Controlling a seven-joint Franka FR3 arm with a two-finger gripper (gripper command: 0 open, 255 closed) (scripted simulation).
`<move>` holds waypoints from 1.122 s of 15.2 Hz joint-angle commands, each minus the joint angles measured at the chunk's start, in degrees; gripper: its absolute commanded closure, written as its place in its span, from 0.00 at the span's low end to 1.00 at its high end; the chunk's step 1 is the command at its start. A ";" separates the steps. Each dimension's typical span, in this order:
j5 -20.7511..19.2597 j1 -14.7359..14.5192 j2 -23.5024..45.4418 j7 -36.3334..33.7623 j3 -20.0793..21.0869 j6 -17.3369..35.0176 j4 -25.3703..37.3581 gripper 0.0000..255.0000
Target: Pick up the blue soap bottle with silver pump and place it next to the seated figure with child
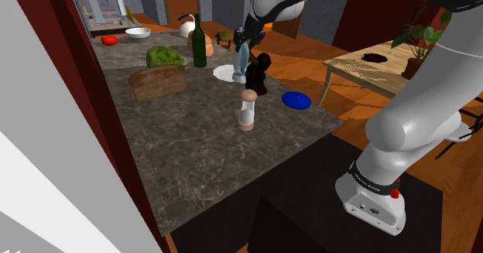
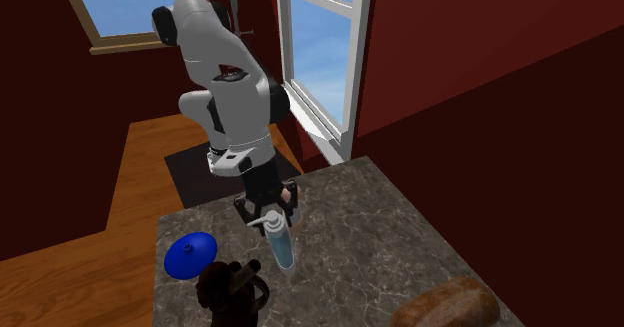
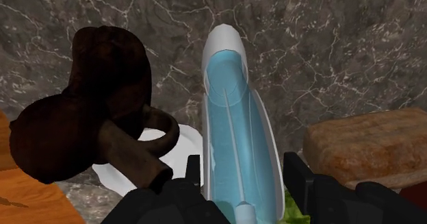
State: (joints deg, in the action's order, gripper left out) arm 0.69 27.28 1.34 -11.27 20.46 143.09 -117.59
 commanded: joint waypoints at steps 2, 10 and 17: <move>-0.51 -0.03 0.93 -0.27 -0.01 2.19 -1.25 1.00; -2.39 -0.27 3.87 -1.50 -0.18 8.05 -4.36 1.00; -4.78 -0.71 7.03 -3.14 -0.72 13.06 -6.41 1.00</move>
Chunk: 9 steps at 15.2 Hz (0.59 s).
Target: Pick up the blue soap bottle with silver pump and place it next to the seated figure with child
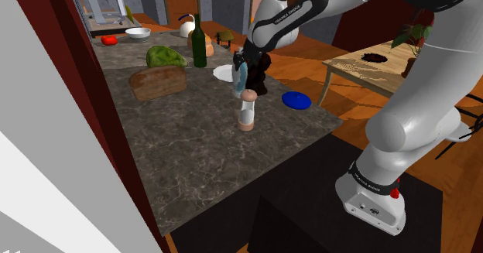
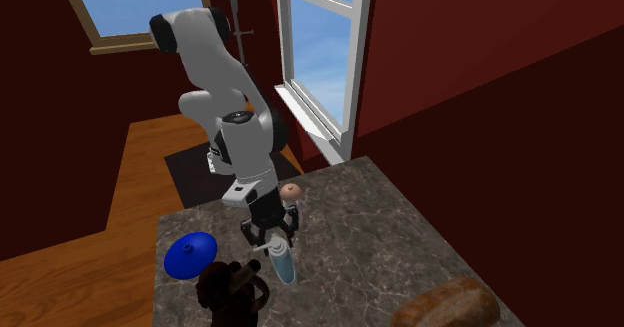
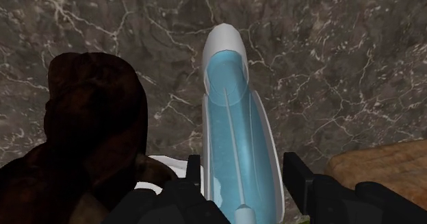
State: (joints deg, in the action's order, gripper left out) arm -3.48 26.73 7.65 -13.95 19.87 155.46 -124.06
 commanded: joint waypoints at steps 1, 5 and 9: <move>-1.01 -0.26 1.22 -0.74 -0.26 1.39 -0.18 1.00; -1.90 -0.51 2.29 -1.37 -0.59 2.87 -0.65 1.00; -1.90 -0.51 2.30 -1.37 -0.59 2.87 -0.65 1.00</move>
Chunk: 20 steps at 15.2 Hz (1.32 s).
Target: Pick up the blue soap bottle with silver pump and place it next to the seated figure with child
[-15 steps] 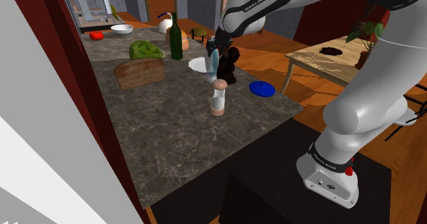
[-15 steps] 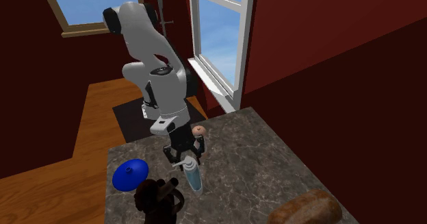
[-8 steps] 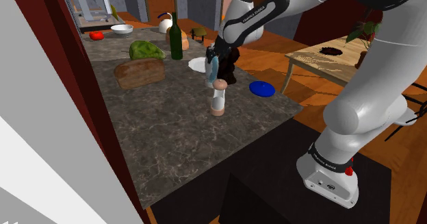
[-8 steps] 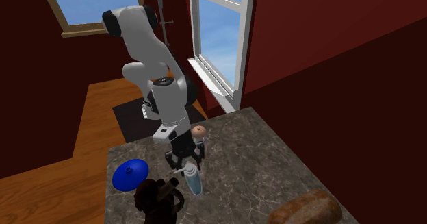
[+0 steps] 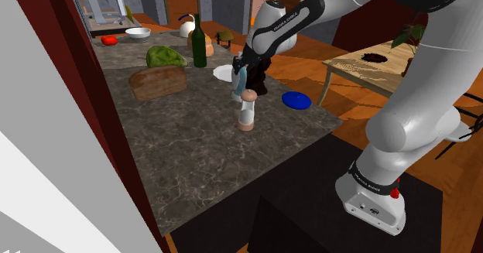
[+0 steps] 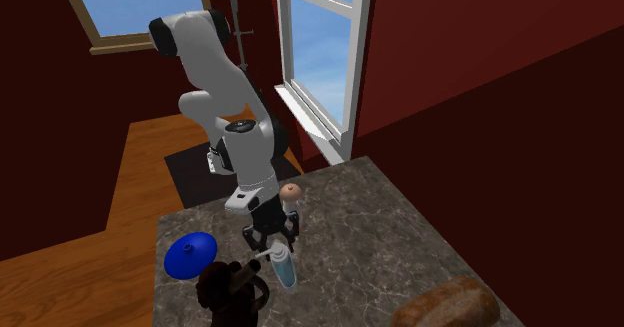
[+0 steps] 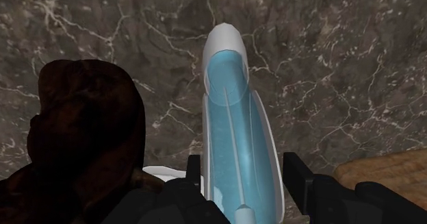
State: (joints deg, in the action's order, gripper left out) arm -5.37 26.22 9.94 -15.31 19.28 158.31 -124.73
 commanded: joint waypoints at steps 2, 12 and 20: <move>-0.01 -0.01 0.00 -0.01 0.00 0.02 0.02 1.00; 5.63 1.50 -7.57 3.98 1.52 -5.12 -1.95 0.00; 5.64 1.38 -7.58 3.98 1.40 -5.12 -1.95 0.00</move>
